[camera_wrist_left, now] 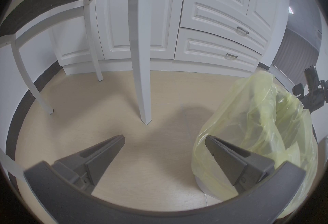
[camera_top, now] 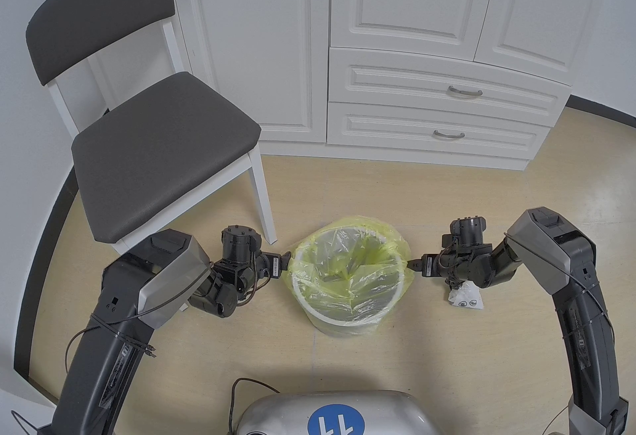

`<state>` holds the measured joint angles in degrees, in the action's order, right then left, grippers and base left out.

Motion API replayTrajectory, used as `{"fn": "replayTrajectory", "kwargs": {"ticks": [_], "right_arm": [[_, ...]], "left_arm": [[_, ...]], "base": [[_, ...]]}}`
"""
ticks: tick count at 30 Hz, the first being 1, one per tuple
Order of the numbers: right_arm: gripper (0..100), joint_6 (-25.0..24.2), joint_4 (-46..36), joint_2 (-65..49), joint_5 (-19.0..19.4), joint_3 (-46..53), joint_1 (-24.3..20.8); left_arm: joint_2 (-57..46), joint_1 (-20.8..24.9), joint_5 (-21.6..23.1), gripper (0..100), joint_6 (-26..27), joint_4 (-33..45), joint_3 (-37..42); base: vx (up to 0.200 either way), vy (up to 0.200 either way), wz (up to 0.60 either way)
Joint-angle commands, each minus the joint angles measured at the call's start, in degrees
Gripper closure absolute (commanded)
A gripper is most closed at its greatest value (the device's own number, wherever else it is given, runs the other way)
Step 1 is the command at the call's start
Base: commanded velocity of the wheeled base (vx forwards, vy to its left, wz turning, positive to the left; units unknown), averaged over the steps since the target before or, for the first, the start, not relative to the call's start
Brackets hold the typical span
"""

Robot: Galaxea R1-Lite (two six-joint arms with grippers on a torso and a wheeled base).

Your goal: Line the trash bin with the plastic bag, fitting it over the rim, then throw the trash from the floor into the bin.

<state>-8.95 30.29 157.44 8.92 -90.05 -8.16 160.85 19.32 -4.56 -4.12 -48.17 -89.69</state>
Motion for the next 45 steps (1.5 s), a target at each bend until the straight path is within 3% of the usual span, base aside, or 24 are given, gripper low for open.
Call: {"fn": "replayTrajectory", "kwargs": {"ticks": [1,23,28,34,36,38,39,41,45], "right_arm": [[0,-0.7,-2.0,1.1,-0.1,-2.8,0.2],[0,-3.0,-1.4,0.8,0.0,-2.8,-1.2],[0,-11.7,-1.0,1.0,-2.1,-6.7,-3.9],[0,-17.1,-1.2,3.1,-4.8,-12.4,-4.5],[0,-21.9,-1.2,4.2,-6.1,-16.1,-5.3],[0,-21.9,-1.2,4.2,-6.1,-16.1,-5.3],[0,-24.7,-1.2,5.9,-8.1,-20.2,-6.0],[0,-25.2,-1.2,6.6,-9.6,-22.1,-6.0],[0,-24.9,-2.1,5.2,-9.7,-20.5,-5.1]], "left_arm": [[1.0,-0.2,0.0,0,0.0,1.7,-2.4],[0.2,-0.8,-0.1,0,0.1,2.1,-3.3],[-4.0,-0.8,0.0,0,0.4,1.7,3.2],[-5.7,-0.7,0.0,0,0.5,1.3,6.5],[-6.4,-0.6,0.0,0,0.5,-1.1,9.2],[-6.4,-0.6,0.0,0,0.5,-1.1,9.2],[-7.4,-0.6,0.0,0,0.6,-3.2,11.9],[-8.2,-0.7,0.0,0,0.6,-3.6,13.4],[-9.9,-0.6,0.1,0,0.5,-4.7,15.9]], "base": [[0.000,0.000,0.00],[0.000,0.000,0.00],[0.000,0.000,0.00],[0.000,0.000,0.00],[0.000,0.000,0.00],[0.000,0.000,0.00],[0.000,0.000,0.00],[0.000,0.000,0.00],[0.000,0.000,0.00]]}}
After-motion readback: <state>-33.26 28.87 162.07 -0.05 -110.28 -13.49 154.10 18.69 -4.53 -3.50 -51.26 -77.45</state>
